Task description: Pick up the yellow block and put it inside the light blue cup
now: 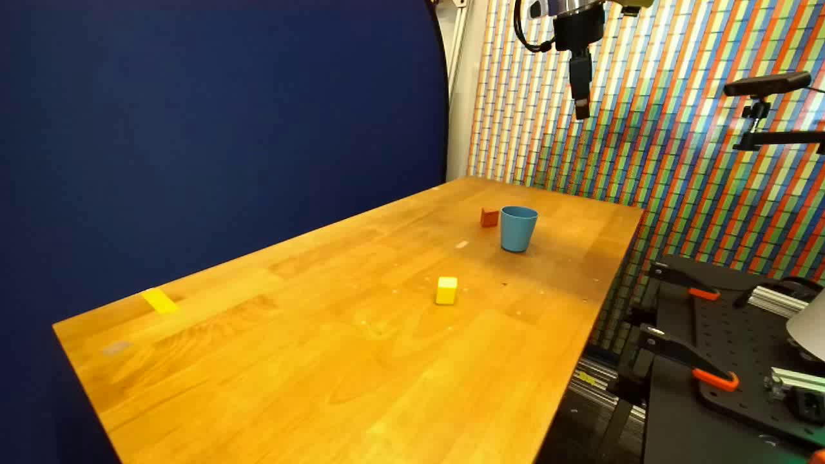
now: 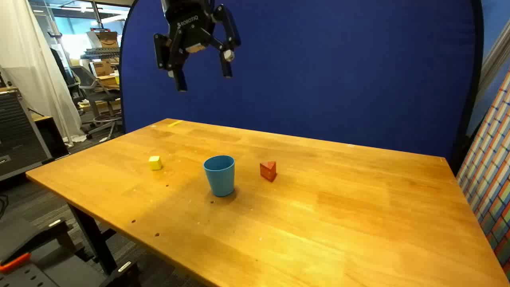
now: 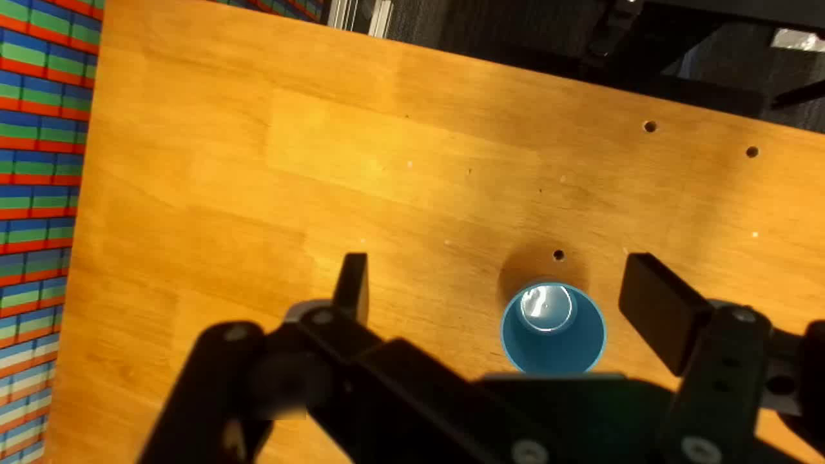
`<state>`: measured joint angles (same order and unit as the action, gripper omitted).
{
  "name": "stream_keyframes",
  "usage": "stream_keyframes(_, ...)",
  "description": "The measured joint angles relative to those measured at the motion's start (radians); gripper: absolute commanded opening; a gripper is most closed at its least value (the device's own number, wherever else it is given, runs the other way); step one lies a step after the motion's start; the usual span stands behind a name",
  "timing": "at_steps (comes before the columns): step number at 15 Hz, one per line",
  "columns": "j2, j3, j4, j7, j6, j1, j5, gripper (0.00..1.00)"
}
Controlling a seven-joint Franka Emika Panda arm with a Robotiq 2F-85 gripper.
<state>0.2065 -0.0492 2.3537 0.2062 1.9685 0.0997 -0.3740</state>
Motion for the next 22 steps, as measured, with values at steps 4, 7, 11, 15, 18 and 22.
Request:
stream_keyframes(4,0.001,0.0,-0.011,0.0,0.0,0.0,0.0,1.0)
stream_keyframes(7,-0.009,0.0,-0.009,-0.01,0.029,-0.006,0.011,1.0)
stream_keyframes(11,-0.127,0.023,-0.03,-0.038,0.244,-0.058,0.078,1.0)
stream_keyframes(15,-0.332,0.076,-0.103,-0.026,0.417,-0.12,0.196,1.0)
stream_keyframes(18,-0.469,0.134,-0.188,0.016,0.446,-0.146,0.285,1.0)
stream_keyframes(22,-0.579,0.209,-0.276,0.077,0.415,-0.152,0.41,1.0)
